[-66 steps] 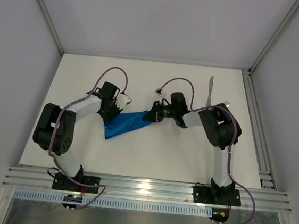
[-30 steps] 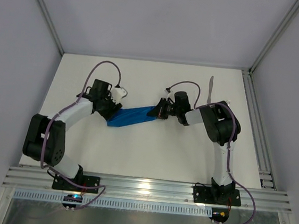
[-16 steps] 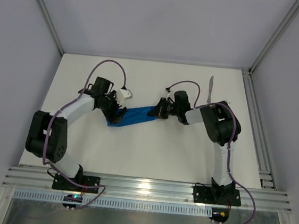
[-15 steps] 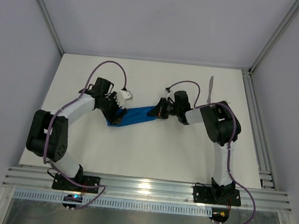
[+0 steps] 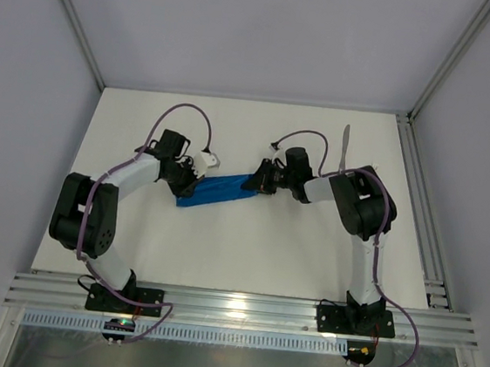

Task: Fold the napkin into a case and place the utensils inside
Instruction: Fold the 2/3-rectangle-folded napkin at the center of the board.

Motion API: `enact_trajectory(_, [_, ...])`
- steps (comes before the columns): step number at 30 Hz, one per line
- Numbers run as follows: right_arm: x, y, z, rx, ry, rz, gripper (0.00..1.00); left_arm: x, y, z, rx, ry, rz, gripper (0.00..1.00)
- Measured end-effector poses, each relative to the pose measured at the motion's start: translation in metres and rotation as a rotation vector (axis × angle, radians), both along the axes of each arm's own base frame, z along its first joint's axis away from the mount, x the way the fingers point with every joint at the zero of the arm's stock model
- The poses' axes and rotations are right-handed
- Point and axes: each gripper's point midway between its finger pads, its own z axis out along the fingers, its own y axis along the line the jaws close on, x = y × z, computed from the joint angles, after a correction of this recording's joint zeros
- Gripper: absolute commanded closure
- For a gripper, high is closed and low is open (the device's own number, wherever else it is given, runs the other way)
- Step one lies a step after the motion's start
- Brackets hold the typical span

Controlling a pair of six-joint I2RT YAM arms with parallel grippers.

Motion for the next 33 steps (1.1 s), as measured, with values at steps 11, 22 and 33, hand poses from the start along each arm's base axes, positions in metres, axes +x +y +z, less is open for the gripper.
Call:
enact_trajectory(11, [-0.005,-0.019,0.025,-0.15,-0.105,0.038,0.35,0.004,-0.001,0.001,-0.005,-0.016,-0.002,1.0])
enact_trajectory(22, [0.003,-0.031,0.129,-0.188,-0.702,0.166,0.25,0.001,-0.003,0.001,-0.012,-0.013,-0.036,0.97])
enact_trajectory(33, [-0.046,0.074,0.107,-0.064,-1.104,0.635,0.24,-0.001,-0.007,0.002,-0.031,-0.015,-0.07,0.94])
